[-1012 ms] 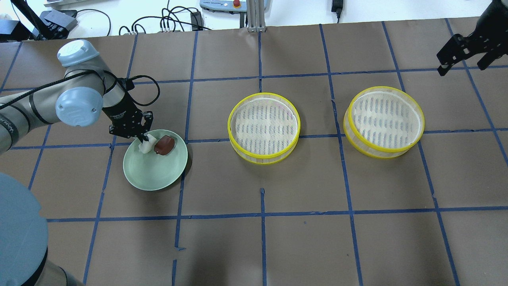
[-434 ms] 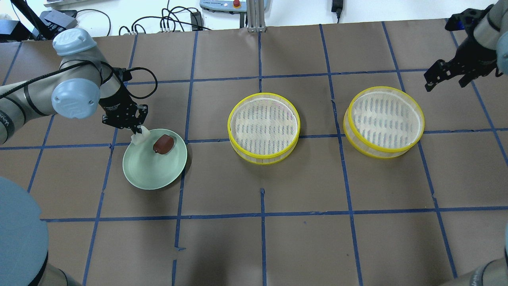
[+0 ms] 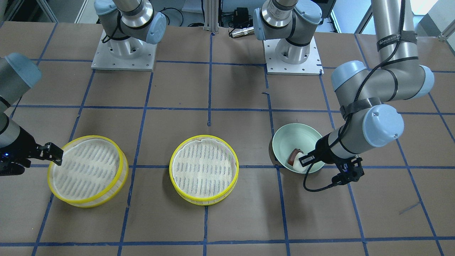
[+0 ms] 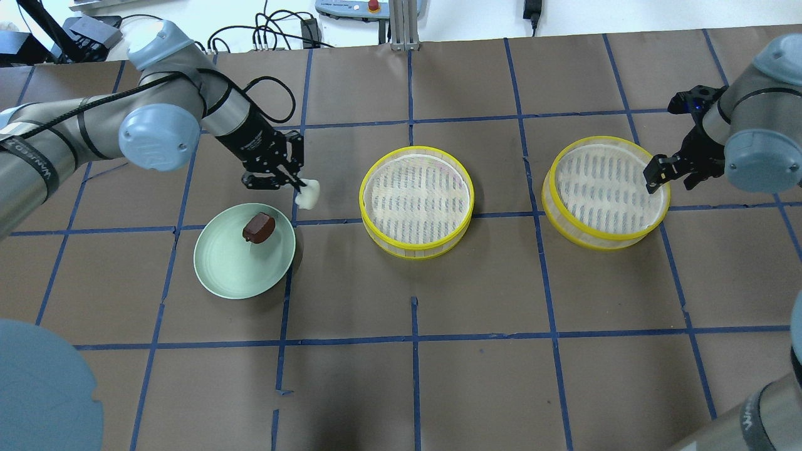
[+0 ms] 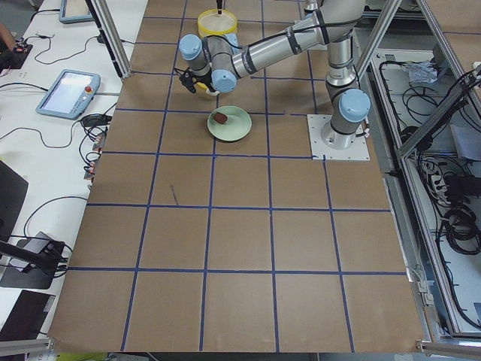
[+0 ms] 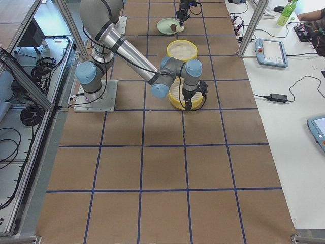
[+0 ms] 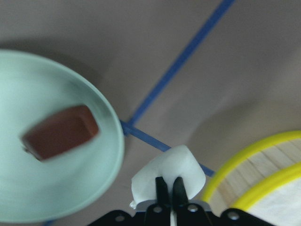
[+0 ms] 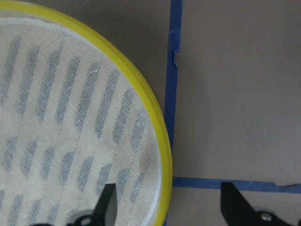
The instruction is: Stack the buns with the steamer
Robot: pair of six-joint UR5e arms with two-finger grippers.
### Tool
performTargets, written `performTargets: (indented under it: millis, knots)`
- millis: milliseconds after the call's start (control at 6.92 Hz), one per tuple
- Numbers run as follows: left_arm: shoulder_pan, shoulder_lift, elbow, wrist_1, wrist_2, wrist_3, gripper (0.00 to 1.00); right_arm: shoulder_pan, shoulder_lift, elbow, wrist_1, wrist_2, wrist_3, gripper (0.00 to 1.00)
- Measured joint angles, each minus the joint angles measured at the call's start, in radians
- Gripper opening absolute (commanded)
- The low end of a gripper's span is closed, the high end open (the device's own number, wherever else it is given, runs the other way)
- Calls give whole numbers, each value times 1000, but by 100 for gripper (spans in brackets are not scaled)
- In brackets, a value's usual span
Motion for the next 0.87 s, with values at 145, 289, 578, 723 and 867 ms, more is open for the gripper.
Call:
performTargets:
  millis: [145, 289, 578, 723, 867]
  knots:
    - [-34, -12, 5, 38, -139, -161, 60, 0, 4, 5, 0, -2, 1, 18]
    - [-68, -30, 8, 77, -224, -253, 100, 0, 5, 7, -1, -3, 3, 8]
    - [-108, -55, 7, 120, -270, -303, 100, -1, 5, -1, 1, -10, 25, 7]
    - [-113, -59, 7, 125, -275, -303, 100, -1, -2, -11, 5, -10, 52, 7]
    - [-114, -59, 6, 127, -275, -296, 100, 2, -13, -37, 38, -6, 71, 7]
